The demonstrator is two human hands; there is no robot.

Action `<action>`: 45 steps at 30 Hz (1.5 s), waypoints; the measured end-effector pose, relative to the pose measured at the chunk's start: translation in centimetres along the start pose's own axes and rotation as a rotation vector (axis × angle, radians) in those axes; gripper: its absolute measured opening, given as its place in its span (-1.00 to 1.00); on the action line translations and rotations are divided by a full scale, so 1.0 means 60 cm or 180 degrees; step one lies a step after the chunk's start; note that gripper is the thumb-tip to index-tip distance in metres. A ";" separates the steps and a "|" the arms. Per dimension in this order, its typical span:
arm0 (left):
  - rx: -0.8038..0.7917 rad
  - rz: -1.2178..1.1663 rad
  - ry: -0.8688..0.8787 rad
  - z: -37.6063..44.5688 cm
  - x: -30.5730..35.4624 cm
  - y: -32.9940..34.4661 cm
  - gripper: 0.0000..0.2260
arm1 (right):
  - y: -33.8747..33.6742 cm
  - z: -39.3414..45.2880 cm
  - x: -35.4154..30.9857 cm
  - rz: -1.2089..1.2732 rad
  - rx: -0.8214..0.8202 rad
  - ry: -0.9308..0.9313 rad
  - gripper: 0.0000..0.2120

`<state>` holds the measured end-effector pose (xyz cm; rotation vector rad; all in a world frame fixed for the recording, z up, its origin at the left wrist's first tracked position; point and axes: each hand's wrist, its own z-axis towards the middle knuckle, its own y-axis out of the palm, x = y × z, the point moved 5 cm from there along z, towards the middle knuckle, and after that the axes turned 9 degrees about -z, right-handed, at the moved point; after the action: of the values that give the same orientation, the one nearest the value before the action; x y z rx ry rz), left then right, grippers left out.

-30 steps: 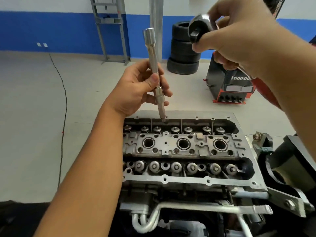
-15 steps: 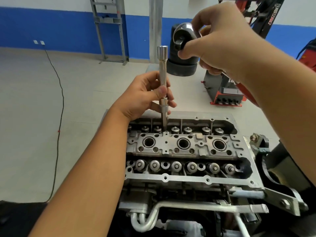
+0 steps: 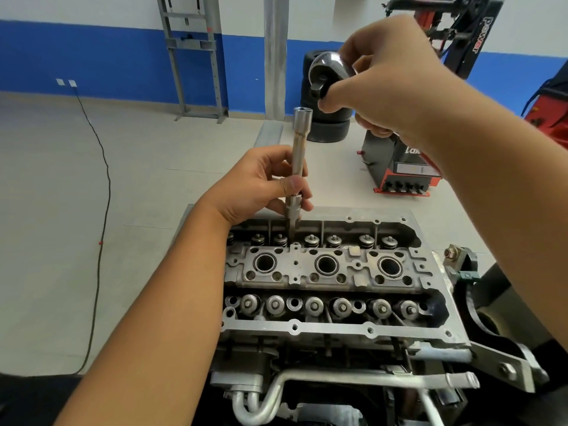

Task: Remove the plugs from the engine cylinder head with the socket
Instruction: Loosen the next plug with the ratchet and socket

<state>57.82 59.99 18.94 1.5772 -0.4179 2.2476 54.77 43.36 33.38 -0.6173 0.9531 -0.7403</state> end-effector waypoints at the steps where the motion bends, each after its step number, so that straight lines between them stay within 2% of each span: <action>1: 0.0037 -0.0030 0.0052 0.000 0.001 0.001 -0.86 | -0.002 0.001 -0.001 0.0023 0.0021 0.0021 -0.70; 6: 0.0142 -0.0511 0.0311 -0.003 0.015 -0.010 -0.89 | -0.012 0.003 -0.001 0.0116 0.0123 0.0061 -0.69; 11: 0.0030 -0.0216 0.0031 -0.001 0.000 0.005 -0.85 | -0.006 0.006 -0.006 0.0025 0.0074 0.0022 -0.72; 13: 0.0034 -0.0240 0.0023 -0.001 0.002 0.004 -0.81 | -0.005 0.006 -0.007 -0.0023 0.0061 -0.0007 -0.77; 17: 0.0013 -0.0464 0.0112 -0.003 0.009 -0.001 -0.77 | -0.005 0.005 -0.009 -0.0018 0.0086 -0.0009 -0.77; 21: -0.0104 -0.0354 0.0009 -0.003 0.007 0.006 -0.67 | -0.005 0.008 -0.013 -0.0144 0.0142 0.0021 -0.73; 23: -0.0077 -0.0324 0.0007 -0.003 0.007 0.005 -0.69 | -0.002 0.007 -0.017 -0.0229 0.0149 0.0018 -0.67; 27: -0.0176 -0.0352 0.0004 -0.004 0.008 0.005 -0.76 | 0.004 0.003 -0.024 -0.0390 0.0149 -0.0010 -0.74; 31: -0.0214 -0.0337 0.0025 -0.005 0.011 0.002 -0.78 | 0.004 0.004 -0.023 -0.0405 0.0235 -0.0110 -0.78; 35: -0.0042 -0.0275 0.0056 -0.006 0.014 0.000 -0.79 | -0.007 0.004 -0.025 -0.0484 0.0645 -0.0253 -0.84; 42: 0.0069 -0.0292 0.0036 -0.002 0.015 0.006 -0.55 | 0.001 -0.003 -0.049 -0.0895 0.0721 -0.0853 -0.82; 45: 0.0061 -0.0284 0.0006 -0.002 0.015 0.005 -0.56 | 0.004 0.001 -0.057 -0.1449 0.0730 -0.1042 -0.76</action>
<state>57.33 59.88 19.72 1.5712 -0.3198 2.1923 53.60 46.22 34.92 -0.7344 0.4177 -1.0958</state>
